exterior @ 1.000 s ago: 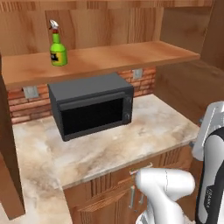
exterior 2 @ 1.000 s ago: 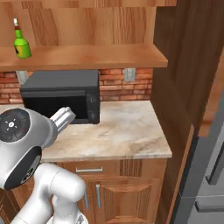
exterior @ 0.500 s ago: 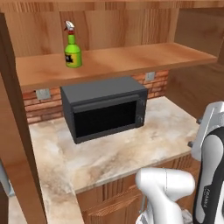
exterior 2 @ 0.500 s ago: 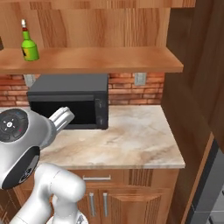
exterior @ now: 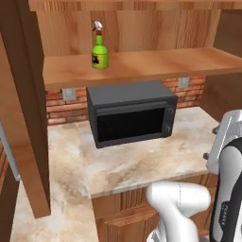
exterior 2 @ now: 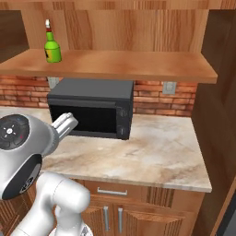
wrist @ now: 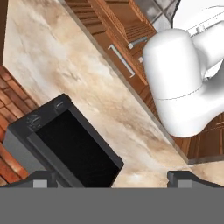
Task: Move the cutting board and knife to the sink. Then move spray from the cabinet to the counter.
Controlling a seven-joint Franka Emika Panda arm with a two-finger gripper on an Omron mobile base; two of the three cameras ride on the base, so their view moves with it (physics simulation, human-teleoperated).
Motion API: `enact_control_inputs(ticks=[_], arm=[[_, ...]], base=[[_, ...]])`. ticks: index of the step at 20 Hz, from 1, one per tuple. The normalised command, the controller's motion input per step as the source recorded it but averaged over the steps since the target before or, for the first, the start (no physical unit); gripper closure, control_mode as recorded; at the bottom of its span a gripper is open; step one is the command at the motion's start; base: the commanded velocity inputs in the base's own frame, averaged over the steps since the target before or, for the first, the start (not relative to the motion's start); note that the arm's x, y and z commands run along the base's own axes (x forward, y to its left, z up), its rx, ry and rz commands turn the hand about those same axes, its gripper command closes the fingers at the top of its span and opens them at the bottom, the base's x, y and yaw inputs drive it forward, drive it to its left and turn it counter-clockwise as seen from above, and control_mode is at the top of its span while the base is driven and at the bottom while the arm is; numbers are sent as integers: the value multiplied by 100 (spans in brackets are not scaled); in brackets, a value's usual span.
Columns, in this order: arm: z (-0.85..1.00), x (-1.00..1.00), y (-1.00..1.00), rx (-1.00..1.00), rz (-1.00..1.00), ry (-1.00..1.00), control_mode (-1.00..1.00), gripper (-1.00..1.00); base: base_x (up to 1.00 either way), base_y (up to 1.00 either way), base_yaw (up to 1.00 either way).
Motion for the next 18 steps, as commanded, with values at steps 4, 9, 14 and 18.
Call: enact_control_inputs(ticks=[4, 9, 14, 18], arm=[[0, 0, 0, 0, 0, 0, 100, -100], [0, 0, 0, 0, 0, 0, 100, -100], [59, -12, 12, 0, -6, -17, -100, -100], [91, -18, 42, 4, -17, -10, -100, -100]], base=[[0, 24, 17], [0, 0, 0], [0, 0, 0], [0, 0, 0]])
